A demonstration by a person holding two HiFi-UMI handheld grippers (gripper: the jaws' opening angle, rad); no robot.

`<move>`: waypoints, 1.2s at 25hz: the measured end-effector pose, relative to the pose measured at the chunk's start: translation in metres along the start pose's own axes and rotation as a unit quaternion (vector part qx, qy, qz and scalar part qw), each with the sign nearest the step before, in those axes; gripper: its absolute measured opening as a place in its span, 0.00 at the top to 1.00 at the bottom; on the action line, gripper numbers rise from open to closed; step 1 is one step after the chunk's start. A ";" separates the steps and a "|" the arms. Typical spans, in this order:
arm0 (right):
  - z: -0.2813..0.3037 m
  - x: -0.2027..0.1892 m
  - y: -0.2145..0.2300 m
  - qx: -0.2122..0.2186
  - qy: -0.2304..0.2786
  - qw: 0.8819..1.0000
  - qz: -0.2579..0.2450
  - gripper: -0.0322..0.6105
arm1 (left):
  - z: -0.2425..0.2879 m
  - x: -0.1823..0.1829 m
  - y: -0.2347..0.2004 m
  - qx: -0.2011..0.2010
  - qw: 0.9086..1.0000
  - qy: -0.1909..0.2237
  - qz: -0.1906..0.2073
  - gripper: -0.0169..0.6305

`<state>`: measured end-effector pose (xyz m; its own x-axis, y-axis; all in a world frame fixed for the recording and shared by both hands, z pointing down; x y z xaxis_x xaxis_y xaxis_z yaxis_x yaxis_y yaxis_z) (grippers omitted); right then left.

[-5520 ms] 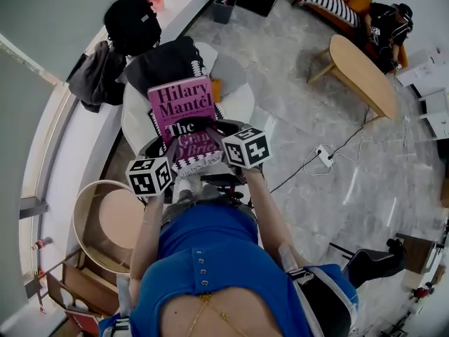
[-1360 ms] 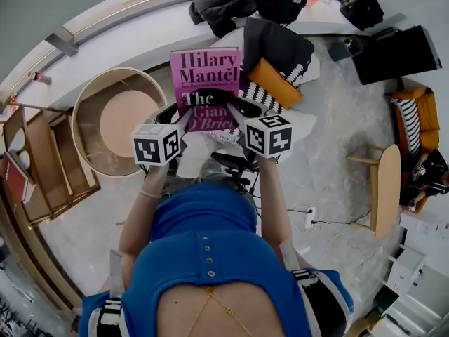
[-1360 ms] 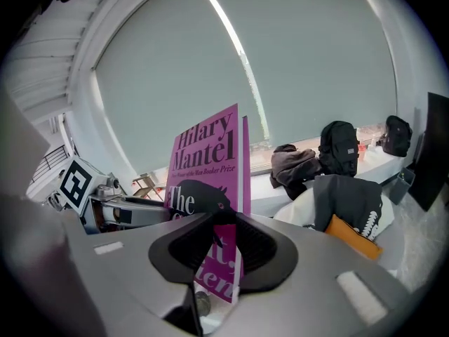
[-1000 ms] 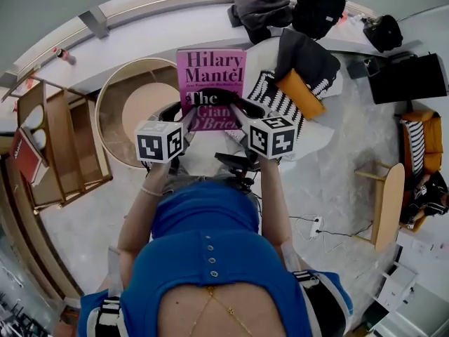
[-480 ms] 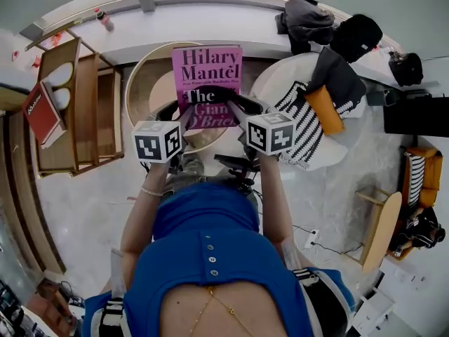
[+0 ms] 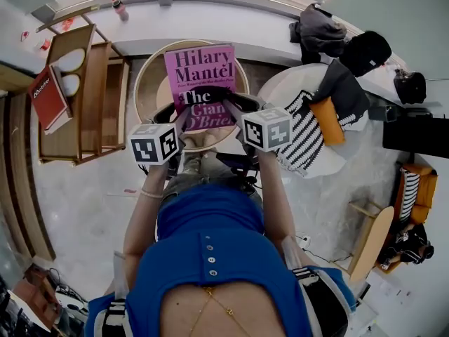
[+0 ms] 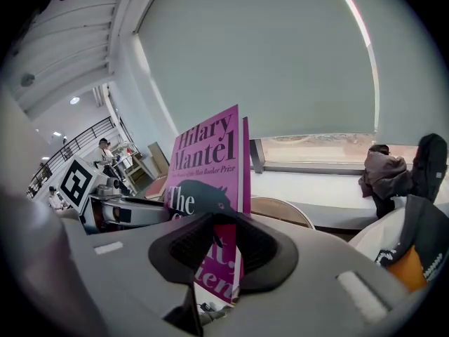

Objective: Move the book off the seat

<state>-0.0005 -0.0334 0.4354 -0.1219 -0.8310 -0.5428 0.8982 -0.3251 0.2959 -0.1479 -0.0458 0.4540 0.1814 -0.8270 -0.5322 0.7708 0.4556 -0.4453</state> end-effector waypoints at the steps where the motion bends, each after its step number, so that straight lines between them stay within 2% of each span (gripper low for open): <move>1: 0.001 0.004 0.001 0.004 0.000 1.000 -0.004 0.79 | -0.001 0.003 -0.001 0.003 1.000 0.003 -0.003 0.71; 6: 0.008 0.030 0.003 0.033 0.006 0.999 -0.029 0.79 | -0.008 0.022 -0.007 0.030 0.999 0.025 -0.014 0.72; 11: 0.009 0.044 0.007 0.043 0.005 0.998 -0.048 0.79 | -0.008 0.031 -0.007 0.044 0.998 0.035 -0.027 0.72; 30: 0.002 0.034 0.024 0.052 -0.002 0.997 -0.052 0.79 | 0.002 0.027 0.010 0.055 0.997 0.036 -0.037 0.72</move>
<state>0.0156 -0.0704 0.4253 -0.2143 -0.7923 -0.5713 0.8316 -0.4548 0.3189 -0.1343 -0.0642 0.4365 0.0800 -0.8299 -0.5521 0.8435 0.3514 -0.4061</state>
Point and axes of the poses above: the fingertips, and each gripper's own axes: z forward along the fingers, y to its right, x out of its top, the point moved 2 cm from there along -z, backward along the fingers, and after that the axes turned 13 degrees about -y, right-handed, at the moved point
